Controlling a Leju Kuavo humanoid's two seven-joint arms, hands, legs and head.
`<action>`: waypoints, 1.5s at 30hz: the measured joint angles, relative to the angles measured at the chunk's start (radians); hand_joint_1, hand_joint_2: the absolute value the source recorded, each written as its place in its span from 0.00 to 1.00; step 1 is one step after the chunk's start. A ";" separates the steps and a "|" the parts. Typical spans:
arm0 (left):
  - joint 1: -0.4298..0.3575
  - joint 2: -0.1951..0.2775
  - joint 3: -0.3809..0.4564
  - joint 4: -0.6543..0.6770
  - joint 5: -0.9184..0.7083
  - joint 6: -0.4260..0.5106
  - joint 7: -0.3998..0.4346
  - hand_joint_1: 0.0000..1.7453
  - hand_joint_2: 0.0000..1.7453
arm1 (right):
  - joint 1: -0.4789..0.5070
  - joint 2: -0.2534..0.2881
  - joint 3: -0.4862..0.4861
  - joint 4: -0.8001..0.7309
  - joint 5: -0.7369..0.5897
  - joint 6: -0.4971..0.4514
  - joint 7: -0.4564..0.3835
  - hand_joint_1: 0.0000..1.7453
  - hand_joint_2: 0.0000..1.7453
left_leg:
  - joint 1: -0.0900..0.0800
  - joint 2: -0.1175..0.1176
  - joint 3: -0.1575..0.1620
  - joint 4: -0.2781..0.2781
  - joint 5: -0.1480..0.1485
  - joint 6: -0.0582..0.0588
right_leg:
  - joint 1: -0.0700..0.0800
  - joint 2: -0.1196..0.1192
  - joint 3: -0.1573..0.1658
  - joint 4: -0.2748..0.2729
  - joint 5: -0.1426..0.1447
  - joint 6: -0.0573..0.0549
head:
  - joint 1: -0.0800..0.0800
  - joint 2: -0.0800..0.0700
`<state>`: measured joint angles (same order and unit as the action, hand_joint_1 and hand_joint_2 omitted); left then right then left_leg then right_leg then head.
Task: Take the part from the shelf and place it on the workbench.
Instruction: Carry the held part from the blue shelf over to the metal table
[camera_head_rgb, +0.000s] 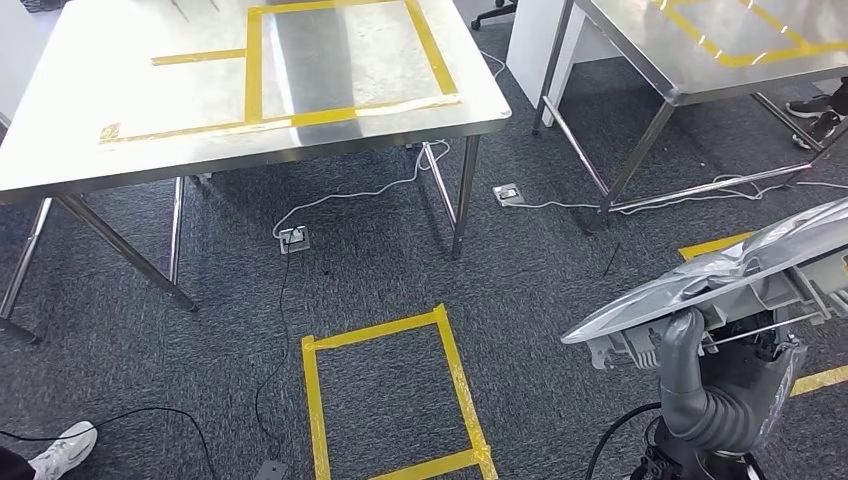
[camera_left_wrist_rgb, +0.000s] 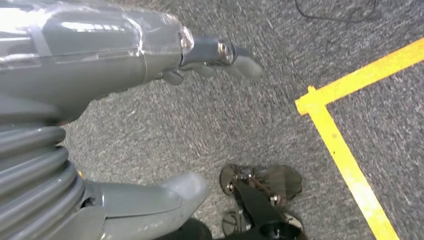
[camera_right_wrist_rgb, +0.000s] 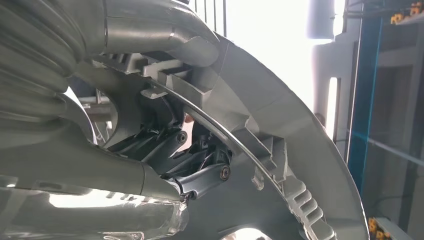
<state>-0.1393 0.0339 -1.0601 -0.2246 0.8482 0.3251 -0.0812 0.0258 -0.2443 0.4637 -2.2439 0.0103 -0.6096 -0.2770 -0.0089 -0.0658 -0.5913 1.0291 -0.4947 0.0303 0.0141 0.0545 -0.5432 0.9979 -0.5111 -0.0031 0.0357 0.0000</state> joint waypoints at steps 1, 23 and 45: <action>0.000 0.000 0.000 0.000 0.000 -0.001 0.002 0.00 1.00 | 0.000 0.000 -0.003 -0.001 -0.001 0.000 0.000 1.00 1.00 | 0.000 0.003 0.001 -0.001 0.000 -0.001 | 0.000 0.003 0.000 0.000 0.000 0.000 | -0.002 0.000; 0.006 -0.002 0.000 0.000 0.003 -0.023 0.037 0.00 1.00 | 0.019 0.000 -0.030 -0.001 -0.002 0.015 0.010 1.00 1.00 | -0.002 0.015 0.003 -0.003 -0.004 -0.001 | -0.001 0.011 0.000 0.001 -0.002 -0.004 | -0.004 0.000; 0.003 -0.015 0.000 0.002 0.004 -0.023 0.030 0.00 1.00 | 0.008 0.001 -0.023 -0.001 0.034 0.020 0.029 1.00 1.00 | 0.016 -0.044 0.023 -0.010 -0.022 -0.040 | -0.038 -0.019 -0.002 -0.004 0.013 0.016 | -0.005 0.000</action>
<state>-0.1360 0.0186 -1.0602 -0.2231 0.8518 0.3023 -0.0515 0.0340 -0.2436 0.4405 -2.2446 0.0444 -0.5899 -0.2477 0.0070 -0.1094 -0.5679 1.0193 -0.5172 -0.0097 -0.0242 0.0358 -0.5457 0.9942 -0.4986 0.0129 0.0311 0.0000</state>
